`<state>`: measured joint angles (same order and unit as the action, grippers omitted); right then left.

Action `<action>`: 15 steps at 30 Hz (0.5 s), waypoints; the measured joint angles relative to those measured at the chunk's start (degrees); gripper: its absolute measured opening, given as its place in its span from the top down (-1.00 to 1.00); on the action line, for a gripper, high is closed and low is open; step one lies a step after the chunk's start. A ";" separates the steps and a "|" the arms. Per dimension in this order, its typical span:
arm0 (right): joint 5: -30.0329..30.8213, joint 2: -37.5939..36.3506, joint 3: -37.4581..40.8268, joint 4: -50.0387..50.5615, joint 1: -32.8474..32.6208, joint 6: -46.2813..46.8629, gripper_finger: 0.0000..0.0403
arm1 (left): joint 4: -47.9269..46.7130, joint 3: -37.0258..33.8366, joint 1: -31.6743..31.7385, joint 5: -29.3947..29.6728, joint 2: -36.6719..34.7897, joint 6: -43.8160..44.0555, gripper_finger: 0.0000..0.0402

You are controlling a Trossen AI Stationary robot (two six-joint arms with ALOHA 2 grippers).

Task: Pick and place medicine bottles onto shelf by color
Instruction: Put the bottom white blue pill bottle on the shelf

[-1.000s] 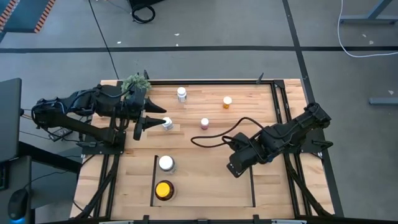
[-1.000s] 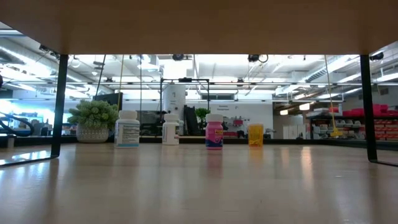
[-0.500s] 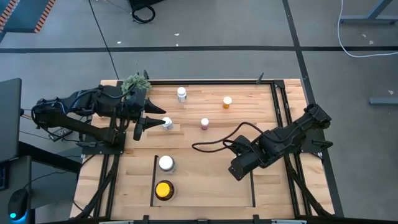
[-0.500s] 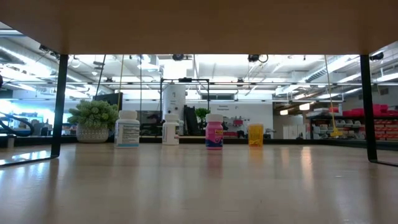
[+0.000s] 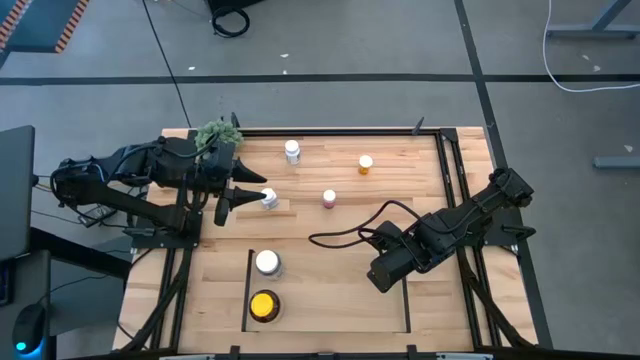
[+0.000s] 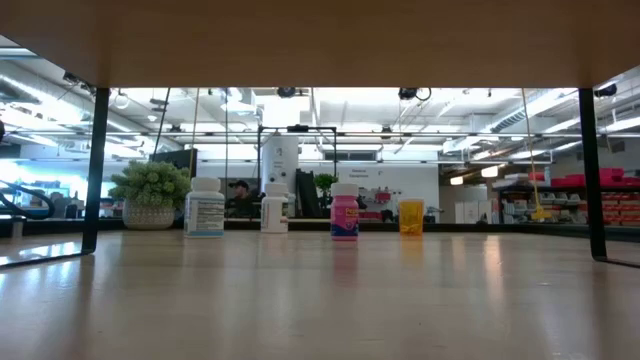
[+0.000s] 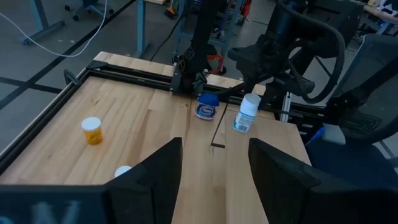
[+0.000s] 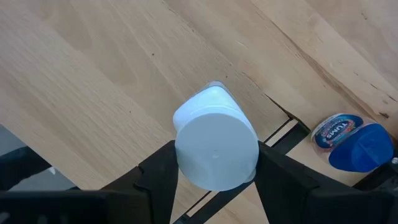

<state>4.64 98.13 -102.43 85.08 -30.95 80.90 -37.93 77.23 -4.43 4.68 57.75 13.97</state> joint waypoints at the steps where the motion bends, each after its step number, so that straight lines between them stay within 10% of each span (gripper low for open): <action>1: 0.02 0.00 0.00 -0.01 -0.21 -0.03 0.03 | -0.01 0.00 0.00 0.01 0.01 0.02 0.04; 15: 0.02 0.02 0.11 -1.73 -3.00 1.32 -0.10 | -0.06 0.00 0.00 0.01 0.01 -0.14 0.03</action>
<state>4.67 98.15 -102.32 83.35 -33.95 82.23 -37.99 77.23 -4.43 4.69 57.76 13.83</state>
